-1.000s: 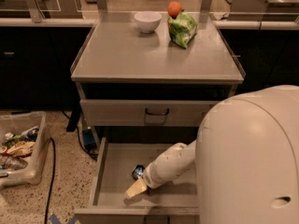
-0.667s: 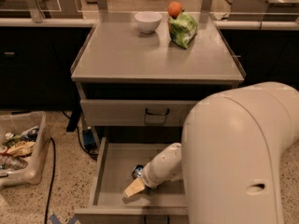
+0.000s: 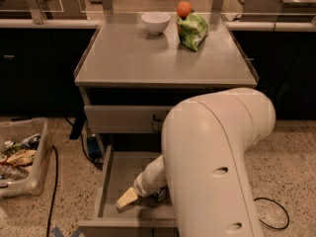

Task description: Pick pepsi can from middle drawer and place on counter

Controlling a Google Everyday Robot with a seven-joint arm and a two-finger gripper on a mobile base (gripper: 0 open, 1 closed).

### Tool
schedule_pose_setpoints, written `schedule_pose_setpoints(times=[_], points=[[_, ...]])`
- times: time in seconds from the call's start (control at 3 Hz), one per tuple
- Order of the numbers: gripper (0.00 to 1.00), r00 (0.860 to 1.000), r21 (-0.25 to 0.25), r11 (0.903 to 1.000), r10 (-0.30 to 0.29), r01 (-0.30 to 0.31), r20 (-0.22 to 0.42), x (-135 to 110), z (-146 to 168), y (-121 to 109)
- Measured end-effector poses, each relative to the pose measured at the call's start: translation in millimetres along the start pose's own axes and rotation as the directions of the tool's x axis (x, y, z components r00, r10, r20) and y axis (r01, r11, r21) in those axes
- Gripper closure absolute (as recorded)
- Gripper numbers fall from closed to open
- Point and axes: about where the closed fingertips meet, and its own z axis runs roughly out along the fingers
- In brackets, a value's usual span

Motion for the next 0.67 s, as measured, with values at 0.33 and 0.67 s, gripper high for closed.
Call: schedule_pose_setpoints(times=[0.33, 0.67], points=[[0.0, 0.998, 0.006, 0.9992, 0.04, -0.039, -0.041, 20, 21, -9], [0.0, 0.995, 0.045, 0.996, 0.081, -0.078, -0.065, 34, 31, -28]])
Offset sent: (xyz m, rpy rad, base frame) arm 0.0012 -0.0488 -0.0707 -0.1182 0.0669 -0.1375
